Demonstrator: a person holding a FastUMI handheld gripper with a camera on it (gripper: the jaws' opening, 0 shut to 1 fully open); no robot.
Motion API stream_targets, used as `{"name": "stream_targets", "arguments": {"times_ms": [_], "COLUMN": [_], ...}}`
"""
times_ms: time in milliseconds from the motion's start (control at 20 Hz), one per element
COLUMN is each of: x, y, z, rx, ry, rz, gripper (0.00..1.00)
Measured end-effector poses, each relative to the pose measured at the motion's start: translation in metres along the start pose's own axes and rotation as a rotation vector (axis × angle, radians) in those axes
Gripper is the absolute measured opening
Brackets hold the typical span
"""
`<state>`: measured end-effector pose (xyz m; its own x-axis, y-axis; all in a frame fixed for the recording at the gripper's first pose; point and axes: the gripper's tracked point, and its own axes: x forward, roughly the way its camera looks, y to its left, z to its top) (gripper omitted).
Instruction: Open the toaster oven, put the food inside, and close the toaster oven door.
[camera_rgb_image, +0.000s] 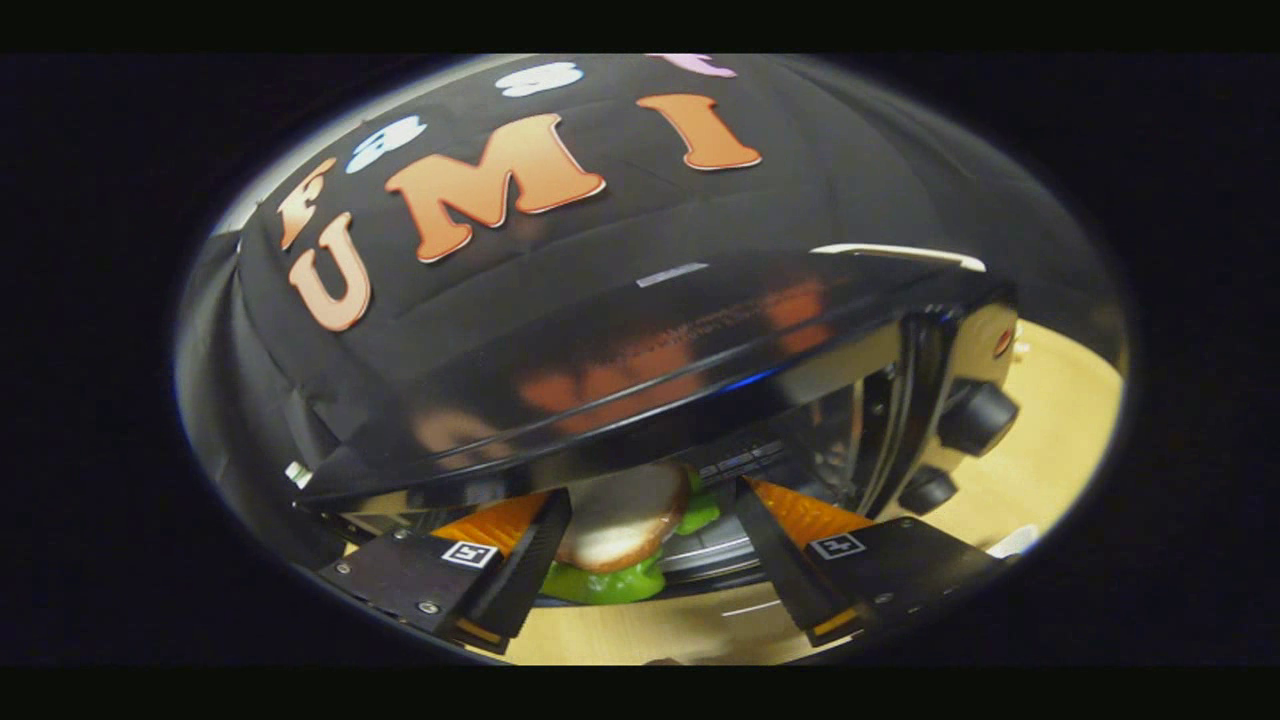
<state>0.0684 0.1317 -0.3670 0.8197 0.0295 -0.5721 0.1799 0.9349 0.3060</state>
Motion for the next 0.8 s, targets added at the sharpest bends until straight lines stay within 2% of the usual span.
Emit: {"name": "stream_targets", "arguments": {"times_ms": [200,500,800], "x": [-0.038,-0.082,-0.144], "y": [-0.003,-0.017,-0.014], "z": [0.011,-0.001,-0.065], "rx": [-0.094,-0.105,-0.193], "ry": [-0.013,0.075,0.248], "rz": [0.055,0.099,0.177], "gripper": [0.97,0.97,0.97]}}
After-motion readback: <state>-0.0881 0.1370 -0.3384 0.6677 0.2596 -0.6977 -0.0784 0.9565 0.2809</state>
